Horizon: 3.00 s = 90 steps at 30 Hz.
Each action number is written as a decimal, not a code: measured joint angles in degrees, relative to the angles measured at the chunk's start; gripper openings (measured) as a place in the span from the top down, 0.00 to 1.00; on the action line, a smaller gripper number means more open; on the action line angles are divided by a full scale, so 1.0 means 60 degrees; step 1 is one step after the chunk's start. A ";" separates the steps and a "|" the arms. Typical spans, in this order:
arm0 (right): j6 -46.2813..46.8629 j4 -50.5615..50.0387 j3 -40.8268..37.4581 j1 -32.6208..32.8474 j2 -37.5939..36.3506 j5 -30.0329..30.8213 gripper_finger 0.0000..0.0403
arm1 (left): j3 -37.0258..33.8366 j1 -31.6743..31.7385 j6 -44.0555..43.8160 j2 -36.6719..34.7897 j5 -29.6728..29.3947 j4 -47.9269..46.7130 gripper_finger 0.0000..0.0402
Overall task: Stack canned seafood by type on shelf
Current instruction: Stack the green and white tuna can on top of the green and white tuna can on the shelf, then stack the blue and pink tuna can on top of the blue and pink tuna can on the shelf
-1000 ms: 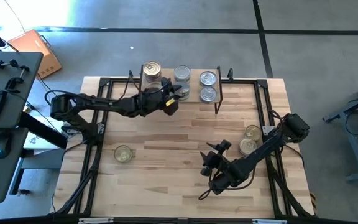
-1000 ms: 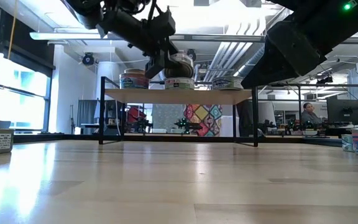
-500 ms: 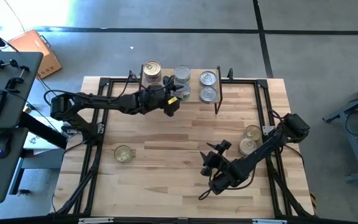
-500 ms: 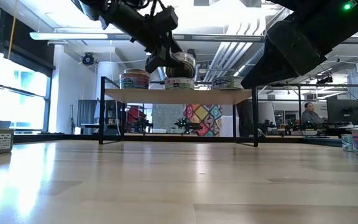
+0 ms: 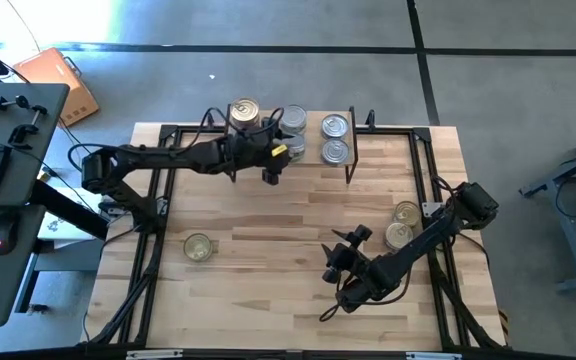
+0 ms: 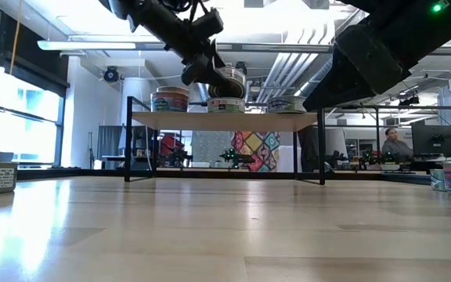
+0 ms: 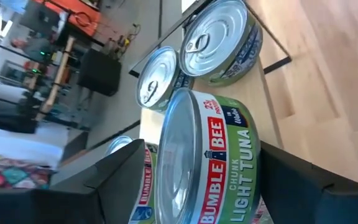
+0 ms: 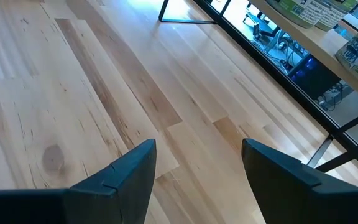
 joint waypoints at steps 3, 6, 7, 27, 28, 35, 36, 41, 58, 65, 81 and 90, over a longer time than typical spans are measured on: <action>0.0000 0.0010 0.0000 -0.0053 0.0000 -0.0033 0.43 | 0.0157 0.0136 -0.0356 0.0000 0.0221 -0.0368 0.31; -0.0001 0.0015 0.0000 -0.0134 0.0000 -0.0096 0.43 | 0.0174 0.0183 -0.0393 0.0000 0.0220 -0.0679 0.31; -0.0004 0.0018 0.0000 -0.0153 0.0000 -0.0103 0.43 | 0.0174 0.0185 -0.0389 0.0000 0.0218 -0.0718 0.31; -0.0029 0.0062 0.0000 -0.0215 0.0000 -0.0136 0.43 | 0.0174 0.0568 -0.1814 0.0000 0.1074 -0.0898 0.31; -0.0029 0.0066 -0.0002 -0.0215 0.0000 -0.0138 0.43 | 0.0174 0.0602 -0.1845 0.0000 0.1135 -0.0952 0.31; -0.0031 0.0067 -0.0002 -0.0215 0.0000 -0.0138 0.43 | 0.0174 0.0611 -0.1881 0.0000 0.1205 -0.1003 0.30; -0.0032 0.0069 -0.0001 -0.0215 0.0000 -0.0138 0.43 | 0.0174 0.0611 -0.1886 0.0000 0.1231 -0.0998 0.30; -0.0029 0.0069 0.0000 -0.0215 0.0000 -0.0138 0.43 | 0.0174 0.0611 -0.1970 -0.0011 0.1238 -0.0936 0.24; -0.0007 0.0077 -0.0004 -0.0215 0.0000 -0.0154 0.43 | 0.1632 -0.0347 -0.3140 -0.0091 0.0531 -0.3483 0.22; 0.0003 0.0143 -0.0004 -0.0205 0.0042 -0.0611 0.43 | 0.0482 -0.1069 -0.4284 -0.0098 0.1435 -0.2916 0.24; -0.0407 0.0149 -0.0015 0.0113 0.0265 -0.1580 0.43 | -0.4335 -0.5673 -0.5932 -0.1835 0.0508 0.3757 0.29; -0.1288 0.1523 -0.1365 -0.0387 0.0220 -0.4445 0.43 | -0.4855 -0.8298 -0.7099 -0.3858 -0.1967 0.1688 0.29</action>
